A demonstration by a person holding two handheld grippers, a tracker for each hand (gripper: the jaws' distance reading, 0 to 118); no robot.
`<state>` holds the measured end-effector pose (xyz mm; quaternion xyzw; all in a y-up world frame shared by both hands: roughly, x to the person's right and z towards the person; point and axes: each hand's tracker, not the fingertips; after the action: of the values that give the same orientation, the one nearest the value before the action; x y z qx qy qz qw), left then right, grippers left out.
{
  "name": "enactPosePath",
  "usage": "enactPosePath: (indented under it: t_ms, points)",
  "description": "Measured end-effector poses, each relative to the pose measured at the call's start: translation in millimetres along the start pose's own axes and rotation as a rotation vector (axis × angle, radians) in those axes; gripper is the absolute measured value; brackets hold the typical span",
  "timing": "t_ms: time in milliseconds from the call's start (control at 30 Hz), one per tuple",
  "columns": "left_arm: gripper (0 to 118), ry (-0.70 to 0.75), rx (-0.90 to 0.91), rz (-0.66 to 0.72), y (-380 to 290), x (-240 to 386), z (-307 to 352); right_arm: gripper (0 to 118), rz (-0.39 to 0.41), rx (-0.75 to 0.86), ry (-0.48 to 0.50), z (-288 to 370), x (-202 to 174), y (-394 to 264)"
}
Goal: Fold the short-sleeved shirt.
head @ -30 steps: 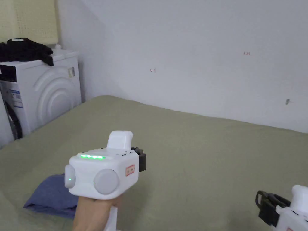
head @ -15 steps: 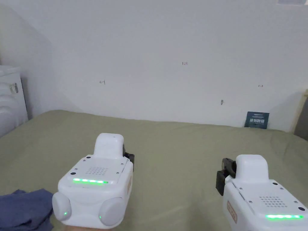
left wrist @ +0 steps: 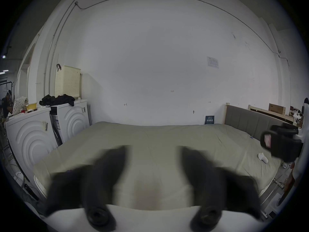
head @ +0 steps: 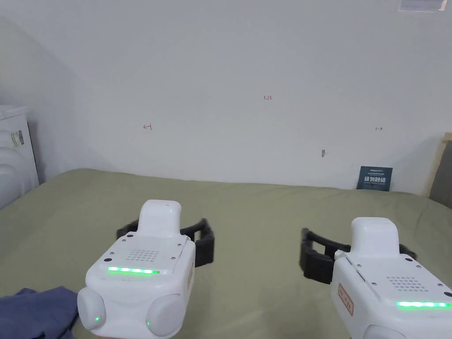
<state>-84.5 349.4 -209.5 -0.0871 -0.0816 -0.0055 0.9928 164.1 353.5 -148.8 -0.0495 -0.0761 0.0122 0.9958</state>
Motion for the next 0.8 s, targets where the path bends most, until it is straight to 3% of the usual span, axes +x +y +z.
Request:
enactPosePath:
  t_ms: [67, 267, 567, 733, 800]
  points:
    - [118, -0.043, 0.059, -0.003, 2.6, -2.0, -1.9, 118, -0.002, 0.044, -0.014, 4.2, -1.8, 0.6]
    - [118, 0.037, -0.037, -0.008, 9.5, -1.3, 3.1, 118, -0.024, 0.014, -0.038, 5.4, 0.0, 6.5]
    - [118, -0.066, -0.088, 0.169, 30.7, -14.5, 17.7, 118, -0.013, 0.013, -0.034, 9.1, 2.5, 11.4]
    - [118, -0.083, -0.106, 0.151, 36.9, -10.8, 17.1, 118, -0.018, 0.013, -0.026, 10.0, 5.0, 12.8]
    - [118, 0.005, -0.125, 0.107, 37.0, -4.9, 15.4, 118, -0.022, 0.015, -0.027, 11.1, 6.2, 13.1]
